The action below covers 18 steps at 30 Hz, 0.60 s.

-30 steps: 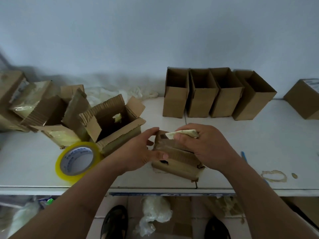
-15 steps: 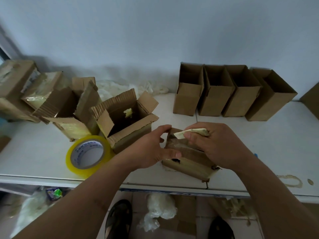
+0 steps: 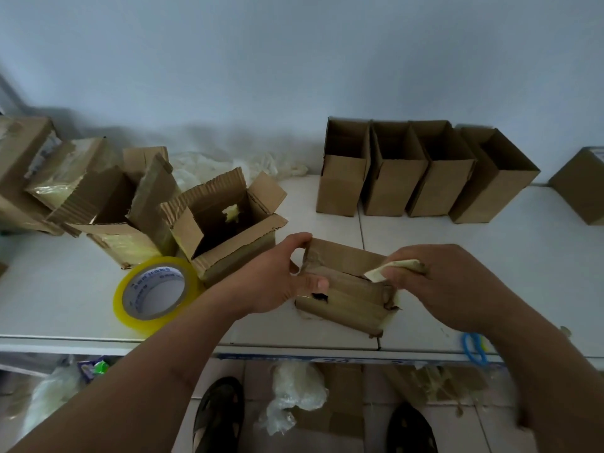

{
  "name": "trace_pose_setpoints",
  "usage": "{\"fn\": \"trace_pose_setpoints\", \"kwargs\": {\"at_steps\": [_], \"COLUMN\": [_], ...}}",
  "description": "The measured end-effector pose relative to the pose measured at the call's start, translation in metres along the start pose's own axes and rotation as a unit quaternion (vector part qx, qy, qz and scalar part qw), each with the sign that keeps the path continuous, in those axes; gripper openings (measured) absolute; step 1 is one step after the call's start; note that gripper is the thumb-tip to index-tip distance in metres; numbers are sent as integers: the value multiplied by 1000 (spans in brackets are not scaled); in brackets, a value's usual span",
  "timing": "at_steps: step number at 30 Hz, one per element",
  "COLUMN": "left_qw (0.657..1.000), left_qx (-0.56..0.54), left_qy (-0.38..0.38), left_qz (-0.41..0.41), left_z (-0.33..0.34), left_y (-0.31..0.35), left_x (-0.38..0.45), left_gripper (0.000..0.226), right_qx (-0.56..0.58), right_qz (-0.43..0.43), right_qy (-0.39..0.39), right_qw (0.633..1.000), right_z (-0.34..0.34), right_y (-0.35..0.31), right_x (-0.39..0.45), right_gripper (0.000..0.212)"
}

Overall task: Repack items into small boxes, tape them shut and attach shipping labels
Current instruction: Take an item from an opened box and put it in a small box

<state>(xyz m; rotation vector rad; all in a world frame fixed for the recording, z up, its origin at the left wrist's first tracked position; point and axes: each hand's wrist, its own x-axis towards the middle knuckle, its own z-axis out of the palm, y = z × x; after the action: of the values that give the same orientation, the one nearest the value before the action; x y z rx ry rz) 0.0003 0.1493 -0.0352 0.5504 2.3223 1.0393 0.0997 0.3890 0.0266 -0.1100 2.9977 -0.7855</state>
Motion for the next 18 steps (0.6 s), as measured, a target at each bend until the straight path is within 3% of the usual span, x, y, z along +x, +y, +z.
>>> {"fn": "trace_pose_setpoints", "kwargs": {"at_steps": [8, 18], "left_qw": [1000, 1000], "left_qx": [-7, -4], "left_qy": [-10, -13], "left_qz": [-9, 1], "left_z": [-2, -6], "left_y": [10, 24], "left_x": [1, 3], "left_gripper": [81, 83], "right_qx": [28, 148], "right_qz": [45, 98], "right_qy": [18, 37], "right_qw": [998, 983], "right_z": [-21, -37], "right_y": [21, 36], "right_x": [-33, -52], "right_gripper": [18, 14]}}
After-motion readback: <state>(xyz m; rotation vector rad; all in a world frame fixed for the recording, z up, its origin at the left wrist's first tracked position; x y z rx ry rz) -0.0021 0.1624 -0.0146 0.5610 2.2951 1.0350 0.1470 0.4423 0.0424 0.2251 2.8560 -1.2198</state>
